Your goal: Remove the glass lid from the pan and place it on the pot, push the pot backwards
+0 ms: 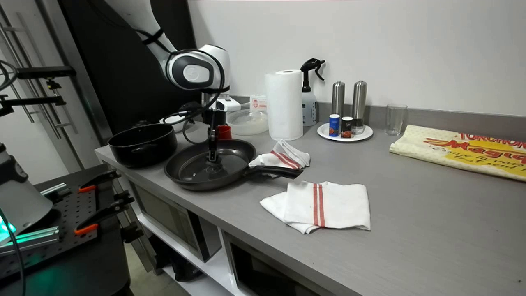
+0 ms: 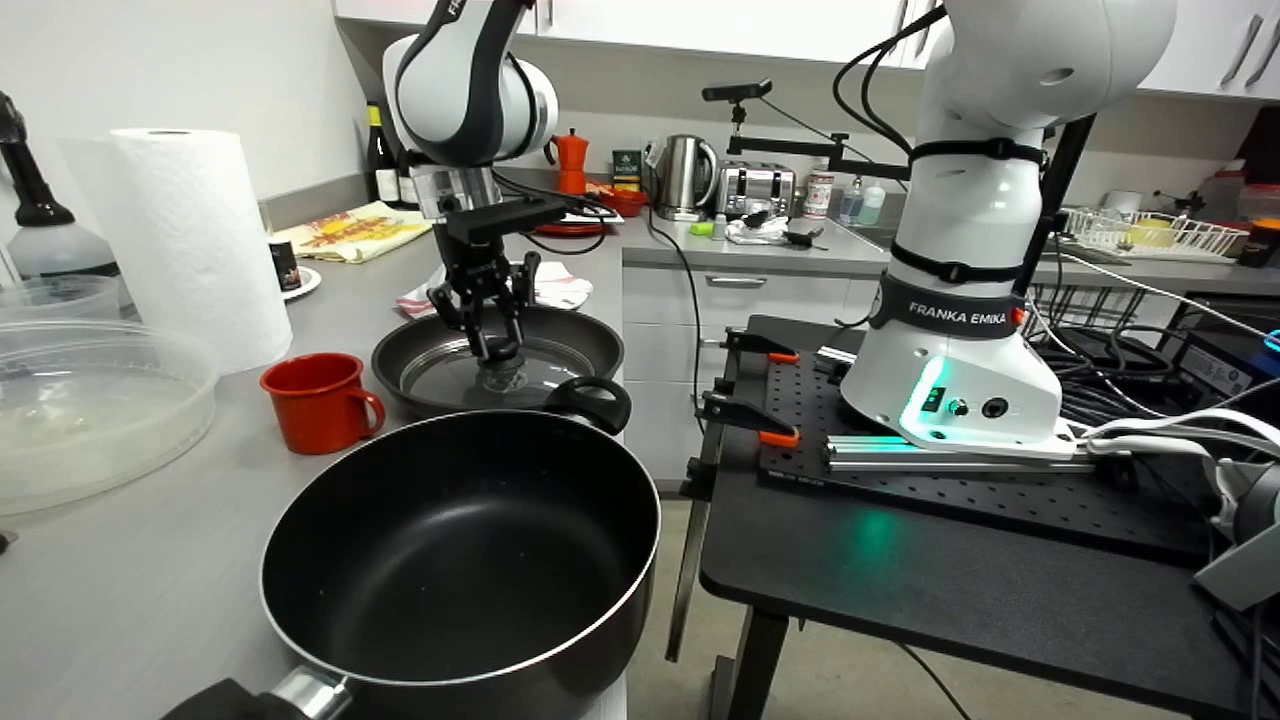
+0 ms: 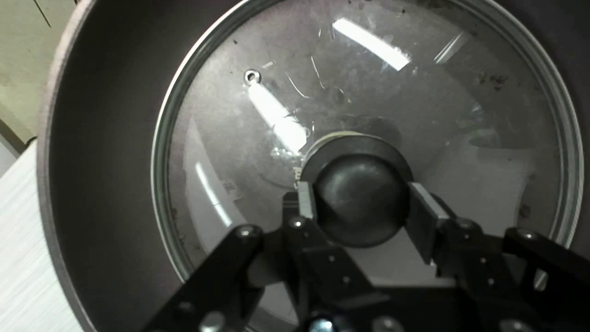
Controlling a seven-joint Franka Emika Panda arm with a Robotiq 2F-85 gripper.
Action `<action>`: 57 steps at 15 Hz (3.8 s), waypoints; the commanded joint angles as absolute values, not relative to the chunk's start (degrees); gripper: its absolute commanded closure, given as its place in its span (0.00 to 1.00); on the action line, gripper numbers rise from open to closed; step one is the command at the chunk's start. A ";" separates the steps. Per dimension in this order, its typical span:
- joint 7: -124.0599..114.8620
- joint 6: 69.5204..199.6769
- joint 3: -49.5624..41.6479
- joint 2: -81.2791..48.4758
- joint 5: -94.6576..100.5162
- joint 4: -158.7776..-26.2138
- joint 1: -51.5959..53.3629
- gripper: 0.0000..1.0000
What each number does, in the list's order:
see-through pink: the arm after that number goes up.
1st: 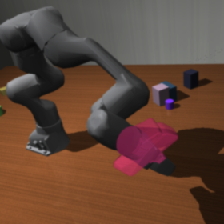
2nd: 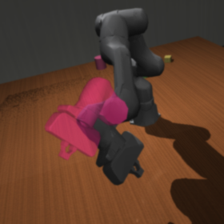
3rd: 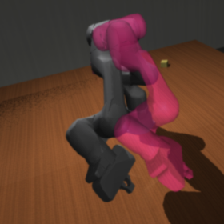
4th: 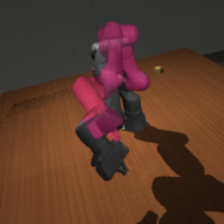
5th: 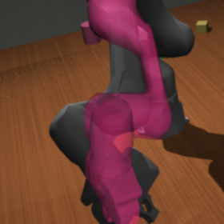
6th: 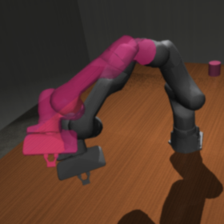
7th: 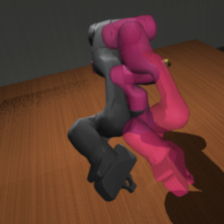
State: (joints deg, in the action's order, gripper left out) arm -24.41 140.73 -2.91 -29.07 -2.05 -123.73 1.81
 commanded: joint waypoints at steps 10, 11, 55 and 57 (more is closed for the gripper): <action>-26.09 143.43 -4.86 -20.21 -1.52 -134.02 4.09 0.75; -26.82 144.23 -5.23 -18.87 -0.85 -135.56 4.69 0.75; -44.65 125.26 16.88 7.76 15.19 -141.58 13.68 0.75; -44.30 125.08 17.70 7.27 15.11 -141.27 14.40 0.75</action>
